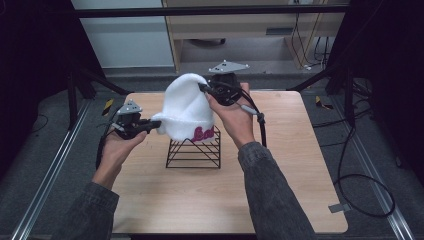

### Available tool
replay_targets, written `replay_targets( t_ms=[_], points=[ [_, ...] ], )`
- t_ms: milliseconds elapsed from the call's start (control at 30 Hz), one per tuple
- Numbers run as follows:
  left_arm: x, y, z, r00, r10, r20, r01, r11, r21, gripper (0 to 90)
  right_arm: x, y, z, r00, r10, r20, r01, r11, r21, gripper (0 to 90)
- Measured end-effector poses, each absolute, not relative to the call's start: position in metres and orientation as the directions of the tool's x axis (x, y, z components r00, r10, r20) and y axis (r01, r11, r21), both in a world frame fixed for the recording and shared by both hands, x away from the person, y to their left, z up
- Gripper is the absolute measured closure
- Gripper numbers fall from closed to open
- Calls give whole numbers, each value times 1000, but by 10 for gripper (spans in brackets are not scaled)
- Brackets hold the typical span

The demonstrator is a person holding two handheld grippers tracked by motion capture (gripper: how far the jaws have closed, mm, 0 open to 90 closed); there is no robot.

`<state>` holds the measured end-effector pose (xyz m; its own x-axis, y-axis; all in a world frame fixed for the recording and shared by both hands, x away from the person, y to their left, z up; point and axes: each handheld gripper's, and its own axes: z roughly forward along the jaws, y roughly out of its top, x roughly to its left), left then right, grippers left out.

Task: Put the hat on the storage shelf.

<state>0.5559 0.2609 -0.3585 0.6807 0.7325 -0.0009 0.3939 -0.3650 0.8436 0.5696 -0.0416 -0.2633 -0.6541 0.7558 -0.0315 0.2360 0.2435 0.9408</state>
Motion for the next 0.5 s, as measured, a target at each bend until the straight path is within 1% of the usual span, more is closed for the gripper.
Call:
replay_targets(
  t_ms=[133,233,500],
  points=[
    [554,263,-357,680,733,5,385,-363,848,839,563,-40,-263,-665,745,-42,228,256,939,830],
    [551,261,-357,691,722,25,371,-385,845,839,558,-39,-262,-670,740,-57,215,266,940,830],
    [541,261,-360,701,712,37,355,-394,848,839,546,-44,-264,-683,728,-59,209,272,939,828]
  ],
)
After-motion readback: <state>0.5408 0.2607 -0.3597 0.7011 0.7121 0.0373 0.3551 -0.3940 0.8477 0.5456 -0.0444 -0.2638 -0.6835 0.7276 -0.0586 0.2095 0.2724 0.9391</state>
